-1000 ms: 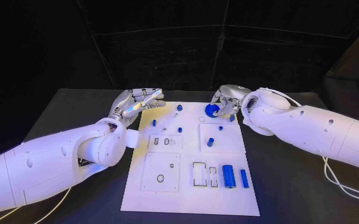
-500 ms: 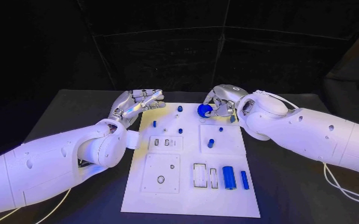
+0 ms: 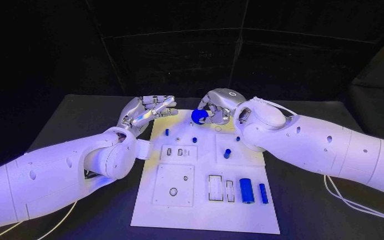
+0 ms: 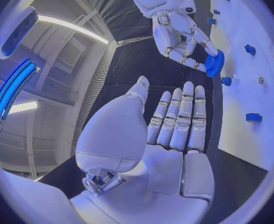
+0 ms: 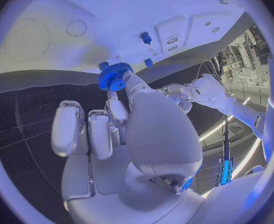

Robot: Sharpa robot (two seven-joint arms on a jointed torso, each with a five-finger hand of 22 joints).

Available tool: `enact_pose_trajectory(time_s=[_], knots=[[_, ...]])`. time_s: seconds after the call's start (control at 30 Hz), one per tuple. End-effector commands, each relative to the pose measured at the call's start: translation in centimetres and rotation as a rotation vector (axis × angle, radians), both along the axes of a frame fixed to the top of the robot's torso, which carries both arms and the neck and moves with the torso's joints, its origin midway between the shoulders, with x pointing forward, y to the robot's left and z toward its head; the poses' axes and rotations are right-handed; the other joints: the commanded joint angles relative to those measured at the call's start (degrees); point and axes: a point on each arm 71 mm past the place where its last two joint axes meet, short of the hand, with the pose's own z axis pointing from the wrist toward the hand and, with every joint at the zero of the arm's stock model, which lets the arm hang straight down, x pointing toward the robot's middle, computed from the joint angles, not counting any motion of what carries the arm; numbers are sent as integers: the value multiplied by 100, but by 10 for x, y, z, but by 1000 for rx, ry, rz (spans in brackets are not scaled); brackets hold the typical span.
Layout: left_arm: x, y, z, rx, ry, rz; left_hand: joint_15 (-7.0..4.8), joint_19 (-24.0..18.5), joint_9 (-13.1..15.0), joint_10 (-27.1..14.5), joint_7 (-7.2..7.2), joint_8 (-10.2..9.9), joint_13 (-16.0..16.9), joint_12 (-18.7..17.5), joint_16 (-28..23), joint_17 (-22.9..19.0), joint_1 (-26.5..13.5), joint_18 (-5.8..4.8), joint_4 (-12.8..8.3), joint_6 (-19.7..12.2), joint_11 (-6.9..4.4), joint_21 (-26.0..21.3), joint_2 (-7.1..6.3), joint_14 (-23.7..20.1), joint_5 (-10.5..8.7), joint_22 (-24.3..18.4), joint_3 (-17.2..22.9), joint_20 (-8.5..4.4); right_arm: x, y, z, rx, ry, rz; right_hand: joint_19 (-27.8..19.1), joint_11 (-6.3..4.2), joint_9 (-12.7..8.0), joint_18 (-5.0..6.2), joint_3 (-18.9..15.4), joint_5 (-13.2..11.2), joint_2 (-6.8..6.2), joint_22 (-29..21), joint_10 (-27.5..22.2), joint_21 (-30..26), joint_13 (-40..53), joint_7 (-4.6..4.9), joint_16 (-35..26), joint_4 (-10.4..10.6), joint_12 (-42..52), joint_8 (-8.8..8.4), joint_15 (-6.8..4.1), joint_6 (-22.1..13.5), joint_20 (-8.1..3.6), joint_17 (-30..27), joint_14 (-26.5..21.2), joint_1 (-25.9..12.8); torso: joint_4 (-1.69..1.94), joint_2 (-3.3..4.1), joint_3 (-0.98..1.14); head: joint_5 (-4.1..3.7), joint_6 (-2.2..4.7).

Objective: Assemble the parts on the task board

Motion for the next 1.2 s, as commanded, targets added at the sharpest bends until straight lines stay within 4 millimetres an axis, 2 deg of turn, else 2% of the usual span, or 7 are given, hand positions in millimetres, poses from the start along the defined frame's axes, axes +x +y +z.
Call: enact_pose_trajectory(time_s=[0.03,0.2,0.3,0.6,0.83,1.1,1.2], knots=[[0,-1,2,-5,-12,-5,-3,50,-4,20,39,-31,-4,-38,-34,-7,-20,36,-26,27,-23,-19,27,40,10,-9,-19,4,2,6,1,-10,-16,1,30,29,4,-74,35,17,6,5,26,24,7,-44,32,-16,25,-13,-8,73,-2,-4,348,-73,-14,1,8,12,-7],[0,-2,2,-6,-13,-7,-3,50,-4,20,39,-31,-4,-38,-34,-7,-20,36,-26,27,-23,-19,27,40,10,-9,-19,4,7,18,-4,-33,14,8,32,35,0,-76,58,-3,1,13,16,29,-2,-36,24,-19,7,-44,-3,59,-1,-26,344,-99,-17,1,14,19,-31],[0,-2,2,-7,-13,-8,-3,50,-4,20,39,-31,-4,-38,-34,-7,-20,36,-26,27,-23,-19,27,40,10,-9,-19,4,10,22,-7,-44,27,8,32,36,-1,-76,63,-5,1,14,15,29,1,-35,23,-20,7,-49,-3,57,0,-28,343,-104,-7,5,13,14,-41],[2,-1,2,-4,-14,-1,-2,51,-5,20,39,-35,-4,-43,-40,-9,-18,35,-34,27,-23,-22,29,39,10,-12,-22,4,12,31,-15,-75,56,22,32,39,-2,-76,72,-8,-1,14,10,29,-5,-32,22,-24,-2,-60,-1,51,0,-28,343,-109,-23,2,25,31,-57],[2,-1,2,-4,-13,-2,-2,51,-5,20,39,-35,-4,-43,-40,-9,-18,35,-34,27,-23,-22,29,39,10,-12,-22,4,12,34,-18,-88,67,31,31,41,-4,-75,78,-8,-5,12,7,28,-5,-29,20,-28,-5,-70,1,46,1,-36,341,-115,-26,-4,17,29,-60],[1,0,2,-4,-13,-2,0,50,-5,21,39,-38,-4,-45,-46,-11,-16,34,-41,29,-23,-25,31,35,10,-15,-24,5,14,32,-21,-96,74,13,19,96,-19,-75,127,-8,-101,1,-90,20,-99,35,9,-92,-146,-254,44,-144,33,-48,334,-213,-21,-2,19,28,-66],[1,0,2,-4,-13,-3,0,50,-5,22,39,-39,-4,-46,-47,-12,-16,34,-42,30,-23,-26,31,34,10,-15,-25,5,15,31,-22,-92,72,6,13,142,-28,-75,133,-5,-158,0,-169,18,-183,84,11,-139,-259,-407,82,-365,67,-38,334,-269,-26,-2,18,25,-54]])
